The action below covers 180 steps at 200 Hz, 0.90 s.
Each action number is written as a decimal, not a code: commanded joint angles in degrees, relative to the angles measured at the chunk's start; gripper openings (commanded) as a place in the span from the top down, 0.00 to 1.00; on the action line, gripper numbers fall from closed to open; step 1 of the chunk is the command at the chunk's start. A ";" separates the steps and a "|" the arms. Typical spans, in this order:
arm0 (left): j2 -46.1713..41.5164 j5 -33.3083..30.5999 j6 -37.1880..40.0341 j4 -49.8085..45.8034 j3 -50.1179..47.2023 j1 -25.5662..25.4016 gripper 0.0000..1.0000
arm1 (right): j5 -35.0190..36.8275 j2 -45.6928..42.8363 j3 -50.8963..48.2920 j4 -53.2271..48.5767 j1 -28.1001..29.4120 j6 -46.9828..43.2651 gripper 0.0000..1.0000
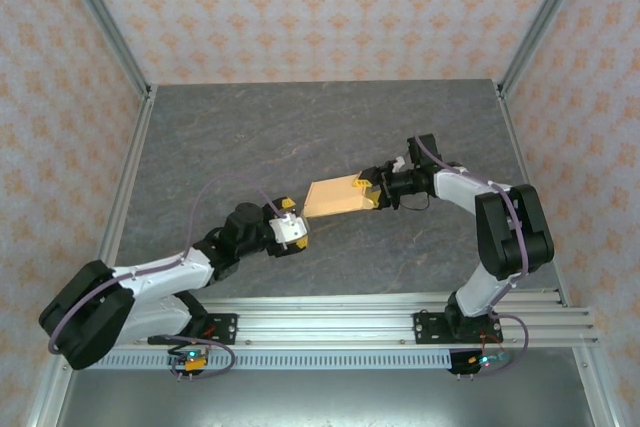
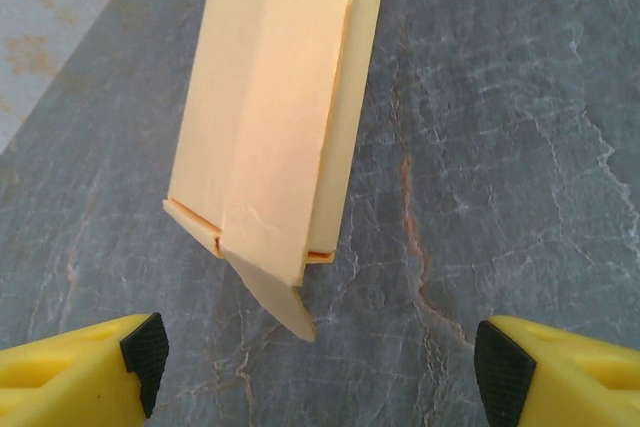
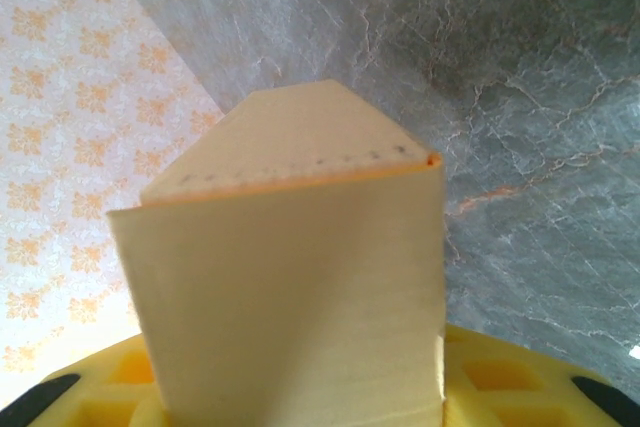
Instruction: Fold the paper box
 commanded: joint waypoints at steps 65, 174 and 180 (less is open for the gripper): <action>15.30 -2.76 3.24 15.36 6.89 -3.25 0.28 | -0.88 -1.39 -0.68 0.94 0.23 3.51 0.58; 22.51 -10.35 5.70 21.65 10.49 -3.50 0.32 | -0.05 -1.61 -0.59 0.99 1.50 3.89 0.58; 22.85 -10.86 5.41 22.72 10.48 -3.52 0.32 | -0.02 -1.59 -0.05 -0.43 1.48 2.91 0.58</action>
